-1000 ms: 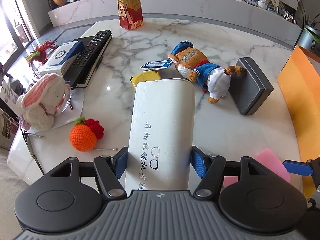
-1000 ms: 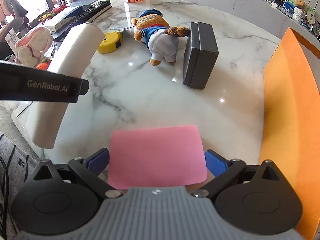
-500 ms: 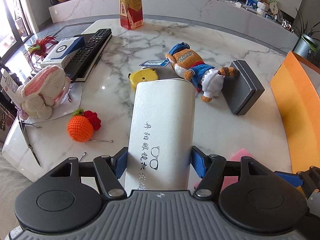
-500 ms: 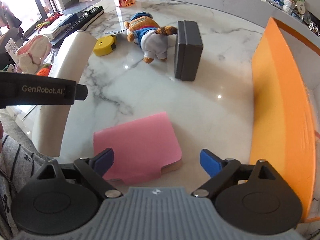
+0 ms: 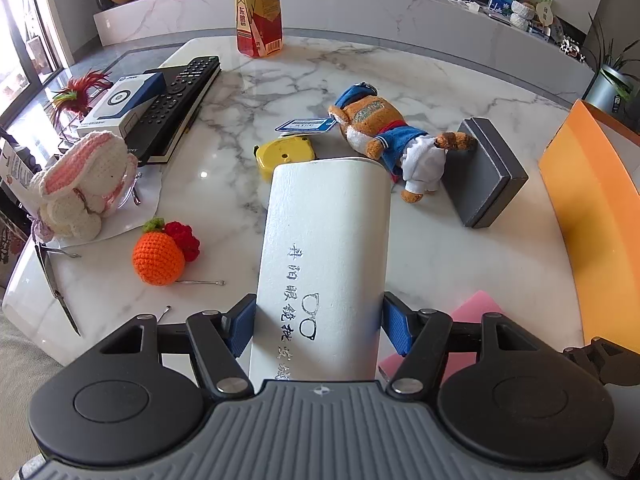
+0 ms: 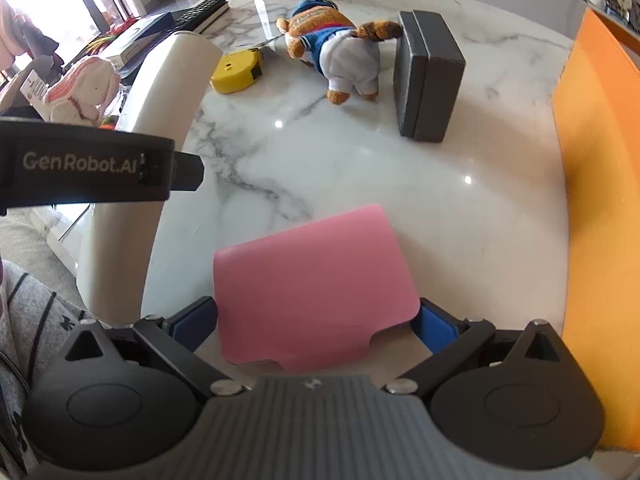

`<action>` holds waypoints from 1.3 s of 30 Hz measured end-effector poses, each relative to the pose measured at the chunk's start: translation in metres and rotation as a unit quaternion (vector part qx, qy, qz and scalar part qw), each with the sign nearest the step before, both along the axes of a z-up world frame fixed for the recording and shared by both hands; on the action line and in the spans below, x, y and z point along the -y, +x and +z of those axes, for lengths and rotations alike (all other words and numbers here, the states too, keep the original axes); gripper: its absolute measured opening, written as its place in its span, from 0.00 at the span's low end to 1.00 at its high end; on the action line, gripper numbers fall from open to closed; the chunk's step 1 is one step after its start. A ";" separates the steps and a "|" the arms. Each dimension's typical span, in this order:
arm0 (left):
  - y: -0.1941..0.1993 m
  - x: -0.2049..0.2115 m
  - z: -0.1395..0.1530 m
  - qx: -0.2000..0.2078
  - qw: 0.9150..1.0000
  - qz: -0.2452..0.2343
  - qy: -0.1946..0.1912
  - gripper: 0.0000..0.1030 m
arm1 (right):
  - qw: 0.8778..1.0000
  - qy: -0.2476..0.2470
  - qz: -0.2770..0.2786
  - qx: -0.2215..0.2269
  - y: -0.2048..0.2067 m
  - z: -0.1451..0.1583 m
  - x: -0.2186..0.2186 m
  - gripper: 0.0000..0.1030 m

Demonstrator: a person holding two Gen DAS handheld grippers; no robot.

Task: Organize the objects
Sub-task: 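Lift the white tube with the left tool while the right tool lifts the pink pouch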

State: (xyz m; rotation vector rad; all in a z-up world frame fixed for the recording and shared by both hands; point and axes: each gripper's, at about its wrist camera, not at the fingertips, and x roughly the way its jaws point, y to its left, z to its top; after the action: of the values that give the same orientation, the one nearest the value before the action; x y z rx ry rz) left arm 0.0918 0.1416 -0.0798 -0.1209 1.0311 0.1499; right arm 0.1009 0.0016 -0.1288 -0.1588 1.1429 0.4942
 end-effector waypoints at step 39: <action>0.000 -0.003 0.000 -0.005 1.000 0.008 0.011 0.74 | 0.998 0.021 0.024 0.058 -0.015 0.014 0.007 0.74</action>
State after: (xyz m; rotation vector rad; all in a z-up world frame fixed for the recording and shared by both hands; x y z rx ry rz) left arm 0.0920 0.1451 -0.0800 -0.1087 1.0380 0.1755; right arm 0.0861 -0.0059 -0.1151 -0.1765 1.0160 0.5447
